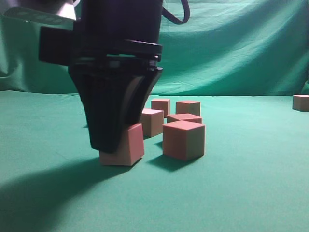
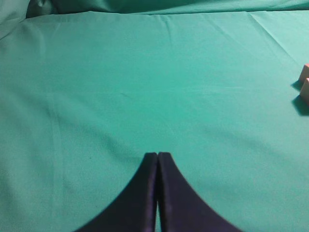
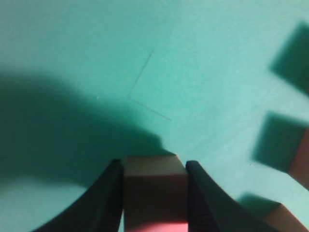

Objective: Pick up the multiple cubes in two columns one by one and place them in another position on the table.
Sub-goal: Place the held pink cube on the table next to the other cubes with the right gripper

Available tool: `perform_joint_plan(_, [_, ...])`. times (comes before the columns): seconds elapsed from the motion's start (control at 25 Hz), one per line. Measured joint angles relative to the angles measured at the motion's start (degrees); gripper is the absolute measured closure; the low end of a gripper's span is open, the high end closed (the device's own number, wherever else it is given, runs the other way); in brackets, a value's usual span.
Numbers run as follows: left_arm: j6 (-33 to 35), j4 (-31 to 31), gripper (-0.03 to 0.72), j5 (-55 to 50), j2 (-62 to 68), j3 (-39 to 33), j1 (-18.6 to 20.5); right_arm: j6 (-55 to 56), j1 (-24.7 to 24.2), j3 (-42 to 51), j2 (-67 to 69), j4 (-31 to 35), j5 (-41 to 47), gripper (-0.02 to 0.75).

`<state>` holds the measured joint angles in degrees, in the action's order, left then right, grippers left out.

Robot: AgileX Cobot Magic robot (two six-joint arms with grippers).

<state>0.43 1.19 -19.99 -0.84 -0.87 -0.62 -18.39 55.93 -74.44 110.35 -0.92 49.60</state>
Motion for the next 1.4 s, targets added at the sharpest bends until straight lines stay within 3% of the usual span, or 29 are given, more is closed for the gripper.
perform_joint_plan(0.48, [0.0,0.0,0.688,0.0,0.0,0.0,0.0,-1.7,0.0,0.0,0.1,-1.2,0.8,0.454])
perform_joint_plan(0.76, [0.0,0.0,0.688,0.0,0.0,0.0,0.0,-1.9,0.0,0.0,0.1,-1.5,0.9,0.174])
perform_joint_plan(0.92, [0.0,0.0,0.688,0.0,0.0,0.0,0.0,-2.3,0.0,0.0,-1.0,-1.9,0.9,0.163])
perform_joint_plan(0.96, [0.0,0.0,0.688,0.0,0.0,0.0,0.0,-2.4,0.0,-0.2,-2.0,-2.0,1.1,0.106])
perform_joint_plan(1.12, [0.0,0.0,0.688,0.0,0.0,0.0,0.0,-0.2,0.0,-3.4,-6.7,-2.3,2.5,0.107])
perform_joint_plan(1.16, [0.0,0.0,0.688,0.0,0.0,0.0,0.0,1.7,0.0,-4.6,-8.1,-2.3,3.1,0.158])
perform_joint_plan(1.24, [0.0,0.0,0.688,0.0,0.0,0.0,0.0,5.7,0.0,-7.5,-10.9,-2.4,4.0,0.156])
perform_joint_plan(1.28, [0.0,0.0,0.688,0.0,0.0,0.0,0.0,7.6,0.0,-8.6,-12.6,-2.6,4.7,0.201])
perform_joint_plan(1.4, [0.0,0.0,0.688,0.0,0.0,0.0,0.0,11.8,0.0,-11.7,-17.0,-5.4,7.0,0.204])
